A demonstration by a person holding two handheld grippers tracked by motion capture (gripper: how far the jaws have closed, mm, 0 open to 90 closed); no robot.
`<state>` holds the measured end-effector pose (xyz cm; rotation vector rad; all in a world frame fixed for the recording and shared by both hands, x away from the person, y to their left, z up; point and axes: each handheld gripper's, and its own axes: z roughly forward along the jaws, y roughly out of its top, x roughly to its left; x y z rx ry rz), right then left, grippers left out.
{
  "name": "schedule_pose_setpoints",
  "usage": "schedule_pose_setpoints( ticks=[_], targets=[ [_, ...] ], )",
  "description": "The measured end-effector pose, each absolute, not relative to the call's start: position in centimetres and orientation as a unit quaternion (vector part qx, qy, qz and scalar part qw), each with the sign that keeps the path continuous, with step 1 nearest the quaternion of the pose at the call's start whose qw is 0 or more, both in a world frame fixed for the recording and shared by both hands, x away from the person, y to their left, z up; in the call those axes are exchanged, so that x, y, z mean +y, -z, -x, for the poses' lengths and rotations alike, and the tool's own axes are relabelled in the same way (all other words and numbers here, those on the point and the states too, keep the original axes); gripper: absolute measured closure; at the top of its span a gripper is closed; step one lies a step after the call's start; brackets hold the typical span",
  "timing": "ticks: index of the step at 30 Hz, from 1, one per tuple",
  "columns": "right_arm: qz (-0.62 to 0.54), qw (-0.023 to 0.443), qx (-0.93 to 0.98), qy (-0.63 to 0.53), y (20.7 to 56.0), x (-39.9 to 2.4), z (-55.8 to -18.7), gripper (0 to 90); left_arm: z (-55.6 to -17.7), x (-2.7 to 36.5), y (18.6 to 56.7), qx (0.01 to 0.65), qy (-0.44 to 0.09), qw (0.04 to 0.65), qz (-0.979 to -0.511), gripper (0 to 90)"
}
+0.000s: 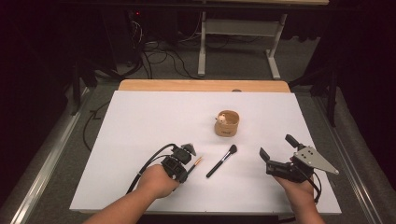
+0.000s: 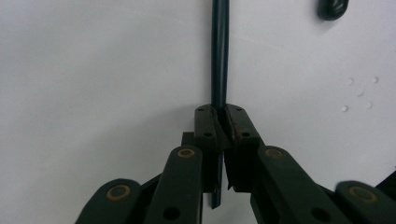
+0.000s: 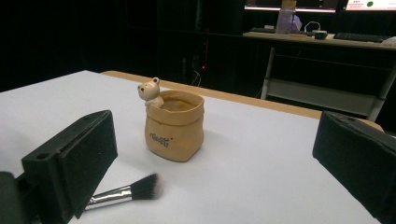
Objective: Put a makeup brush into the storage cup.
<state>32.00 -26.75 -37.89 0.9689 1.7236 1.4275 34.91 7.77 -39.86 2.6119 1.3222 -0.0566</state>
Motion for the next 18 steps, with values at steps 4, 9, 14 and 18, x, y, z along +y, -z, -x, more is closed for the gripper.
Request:
schedule_pose_setpoints(
  ticks=[4, 9, 14, 18],
  targets=[
    [-0.375, 0.344, 0.662, -0.550, 37.9, -26.7, -31.9, 1.4, -35.0, 8.1, 39.7, 0.451, 0.018, 0.109, -0.886, 84.6],
    [-0.375, 0.345, 0.663, -0.549, 37.9, -26.8, -32.0, 1.4, -35.1, 8.6, 39.5, 0.451, 0.017, 0.111, -0.885, 84.6],
    [-0.375, 0.344, 0.663, -0.549, 37.9, -26.7, -32.0, 1.4, -35.2, 9.1, 39.3, 0.454, 0.016, 0.112, -0.884, 84.6],
    [-0.375, 0.345, 0.662, -0.549, 37.9, -26.7, -31.9, 1.4, -35.3, 9.5, 39.2, 0.456, 0.015, 0.113, -0.883, 84.6]
  ],
)
